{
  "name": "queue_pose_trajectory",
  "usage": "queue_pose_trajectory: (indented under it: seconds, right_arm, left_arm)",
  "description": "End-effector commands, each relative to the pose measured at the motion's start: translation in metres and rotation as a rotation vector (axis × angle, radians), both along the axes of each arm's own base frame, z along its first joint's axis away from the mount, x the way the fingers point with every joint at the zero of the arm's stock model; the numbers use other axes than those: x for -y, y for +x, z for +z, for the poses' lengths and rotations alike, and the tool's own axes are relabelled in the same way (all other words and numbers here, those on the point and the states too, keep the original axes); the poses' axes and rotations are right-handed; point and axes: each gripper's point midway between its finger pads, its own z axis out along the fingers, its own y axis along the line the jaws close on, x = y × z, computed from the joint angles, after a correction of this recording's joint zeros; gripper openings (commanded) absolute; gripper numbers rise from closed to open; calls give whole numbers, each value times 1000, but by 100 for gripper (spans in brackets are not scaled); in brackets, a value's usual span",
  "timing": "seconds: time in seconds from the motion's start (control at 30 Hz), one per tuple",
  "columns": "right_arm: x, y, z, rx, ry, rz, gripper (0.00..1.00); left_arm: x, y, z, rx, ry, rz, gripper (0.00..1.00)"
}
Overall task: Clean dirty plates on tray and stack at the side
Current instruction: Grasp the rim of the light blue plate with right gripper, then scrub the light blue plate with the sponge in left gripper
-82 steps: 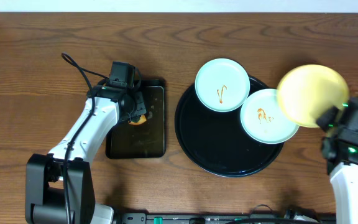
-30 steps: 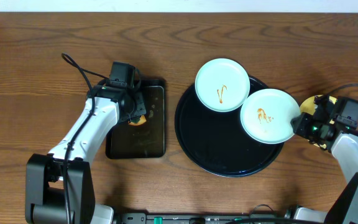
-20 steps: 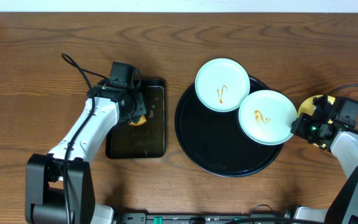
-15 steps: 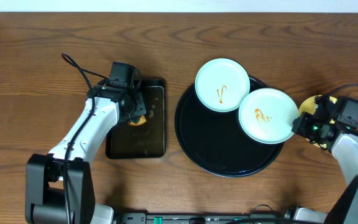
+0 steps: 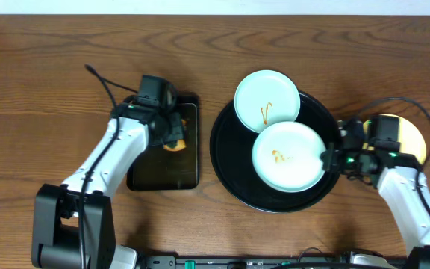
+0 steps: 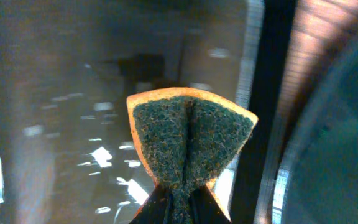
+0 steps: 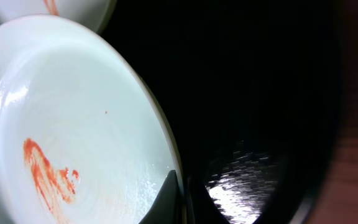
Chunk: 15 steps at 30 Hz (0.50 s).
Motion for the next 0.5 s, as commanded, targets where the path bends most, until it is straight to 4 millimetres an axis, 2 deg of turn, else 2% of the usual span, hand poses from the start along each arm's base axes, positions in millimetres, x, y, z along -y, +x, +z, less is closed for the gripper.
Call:
queue_pose_trajectory:
  seconds: [0.0,0.2,0.47]
  right_arm:
    - [-7,-11,-18,-75,-47,-2,1]
    - [-21,-14,-31,-117,-55,24,1]
    - [-27,-20,-42,-166,-57,42,1]
  left_arm:
    - [37,-7,10,26,-84,-127,8]
    - [93,-19,23,92,-139,-277,8]
    - [167,-55,27,102,-204,-402,7]
